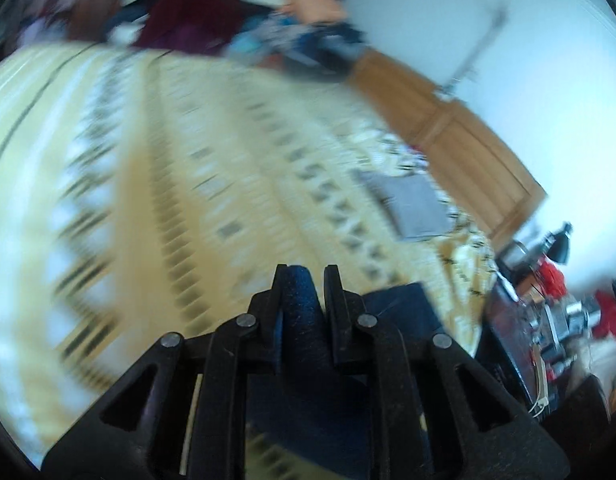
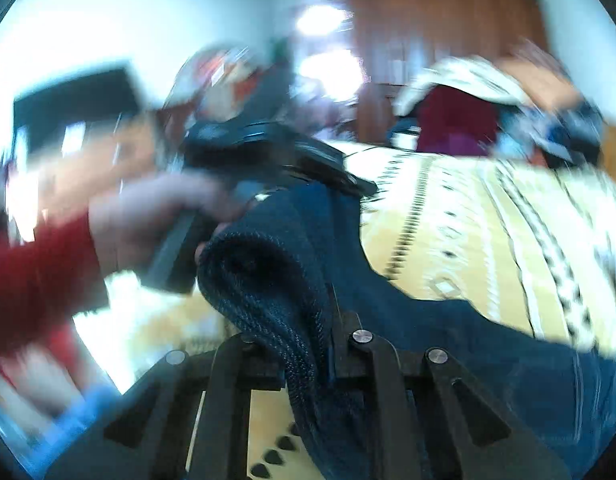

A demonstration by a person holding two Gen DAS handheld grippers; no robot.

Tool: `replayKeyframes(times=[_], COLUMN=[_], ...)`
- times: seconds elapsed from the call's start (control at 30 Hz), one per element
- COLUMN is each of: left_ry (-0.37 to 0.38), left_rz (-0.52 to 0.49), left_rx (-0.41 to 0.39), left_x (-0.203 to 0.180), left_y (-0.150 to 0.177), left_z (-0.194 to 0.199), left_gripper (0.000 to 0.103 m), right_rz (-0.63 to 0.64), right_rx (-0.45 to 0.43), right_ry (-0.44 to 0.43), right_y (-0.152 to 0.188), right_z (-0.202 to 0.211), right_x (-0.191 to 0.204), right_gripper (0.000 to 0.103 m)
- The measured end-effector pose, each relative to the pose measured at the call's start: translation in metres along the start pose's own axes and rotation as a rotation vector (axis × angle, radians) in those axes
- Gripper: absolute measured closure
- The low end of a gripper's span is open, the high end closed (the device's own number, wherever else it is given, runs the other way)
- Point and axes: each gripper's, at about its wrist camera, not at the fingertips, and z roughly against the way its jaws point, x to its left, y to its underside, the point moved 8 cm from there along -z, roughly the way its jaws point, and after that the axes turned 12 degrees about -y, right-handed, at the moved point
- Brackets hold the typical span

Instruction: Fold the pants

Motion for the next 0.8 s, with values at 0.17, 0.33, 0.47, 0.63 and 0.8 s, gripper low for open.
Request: replayKeyframes(times=[0.17,0.33,0.47,0.63,0.8], left_ry=[0.093,0.126,0.125,0.080,0.058], left_rz=[-0.144,-0.250,-0.285,-0.390,-0.402], left_rx=[0.042,0.185,0.322,0.378,0.394], left_x=[-0.133,-0.230,-0.269,-0.300,-0.296], left_y=[-0.026,0.009,0.061,0.104,0.114], left_z=[-0.085,-0.194,-0.271,-0.304,-0.309], left_gripper=[0.086,0.086,0.087,0.087,0.086], right_rz=[-0.393,-0.648,-0.811,-0.904,-0.917], right_rx=[-0.182,-0.294,-0.326,-0.297,-0.262], right_ry=[-0.017,0.019,0.078,0.081,0.066], right_y=[0.008,0.062,0.126,0.181,0.195], right_z=[0.095,0.164,0.209,0.224,0.228], right_x=[-0.118,-0.218,-0.278,-0.308,-0.311], right_gripper=[0.088,0.088,0.088,0.087,0.076])
